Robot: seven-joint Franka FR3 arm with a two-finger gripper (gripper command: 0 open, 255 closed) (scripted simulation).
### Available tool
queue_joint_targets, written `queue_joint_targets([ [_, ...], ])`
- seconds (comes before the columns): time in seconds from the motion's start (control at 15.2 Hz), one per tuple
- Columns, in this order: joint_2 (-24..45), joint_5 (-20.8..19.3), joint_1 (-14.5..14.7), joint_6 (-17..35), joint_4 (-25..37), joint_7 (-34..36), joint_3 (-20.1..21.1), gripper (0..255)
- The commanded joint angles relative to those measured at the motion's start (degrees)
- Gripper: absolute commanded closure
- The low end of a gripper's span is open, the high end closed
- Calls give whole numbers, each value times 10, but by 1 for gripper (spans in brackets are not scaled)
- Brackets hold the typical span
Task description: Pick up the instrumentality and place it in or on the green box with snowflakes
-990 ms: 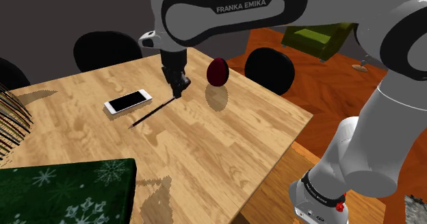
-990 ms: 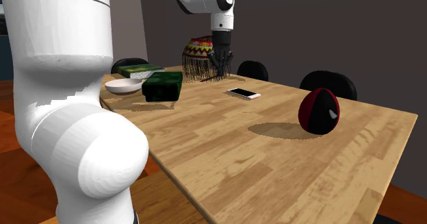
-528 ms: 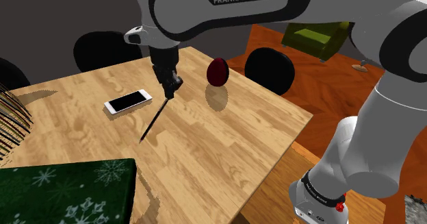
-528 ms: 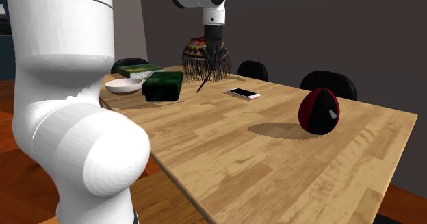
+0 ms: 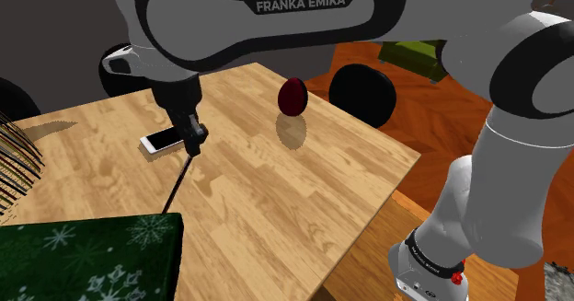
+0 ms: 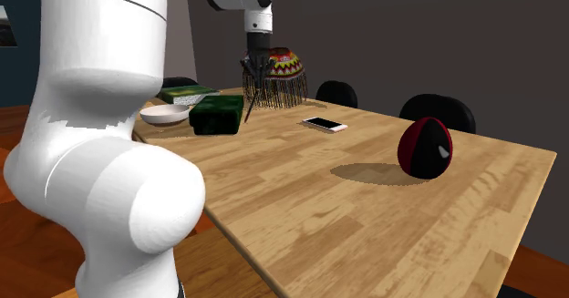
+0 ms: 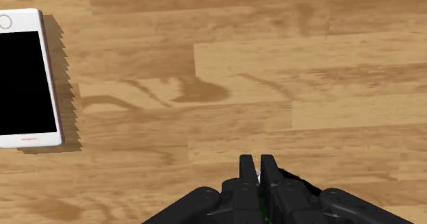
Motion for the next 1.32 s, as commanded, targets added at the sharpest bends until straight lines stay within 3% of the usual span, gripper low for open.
queue_joint_targets([
  [0.0, 27, -7, 20, -12, 38, 27, 8, 255],
  [0.46, 143, -39, 100, -75, 214, 106, 25, 255],
  [0.59, 190, -50, 129, -105, 291, 125, 25, 255],
  [0.73, 259, -64, 167, -154, 409, 140, 23, 255],
  [1.25, 222, -57, 147, -65, 281, 144, 26, 255],
])
